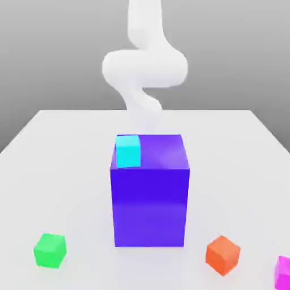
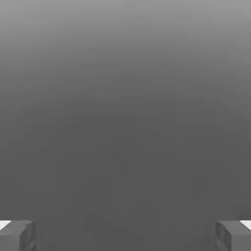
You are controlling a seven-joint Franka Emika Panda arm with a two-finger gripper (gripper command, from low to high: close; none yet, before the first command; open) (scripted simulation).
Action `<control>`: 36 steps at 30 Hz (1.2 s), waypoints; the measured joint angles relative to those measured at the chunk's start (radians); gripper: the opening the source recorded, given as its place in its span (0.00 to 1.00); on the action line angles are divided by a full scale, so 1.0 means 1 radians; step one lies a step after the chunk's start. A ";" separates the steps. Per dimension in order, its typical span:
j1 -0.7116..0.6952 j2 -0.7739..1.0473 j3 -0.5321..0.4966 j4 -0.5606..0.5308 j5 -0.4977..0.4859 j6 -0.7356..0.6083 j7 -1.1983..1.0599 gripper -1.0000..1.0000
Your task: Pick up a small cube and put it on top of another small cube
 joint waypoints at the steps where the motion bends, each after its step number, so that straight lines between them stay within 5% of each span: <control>1: 0.014 0.039 0.004 0.004 -0.002 0.010 -0.020 0.50; 19: 0.216 0.695 0.111 0.068 -0.046 0.171 -0.340 0.50; 34: 0.349 1.245 0.152 0.138 -0.181 0.356 -0.480 0.50; 35: 0.356 1.276 0.143 0.145 -0.188 0.379 -0.475 0.00; 36: 0.356 1.276 0.143 0.145 -0.188 0.379 -0.475 0.00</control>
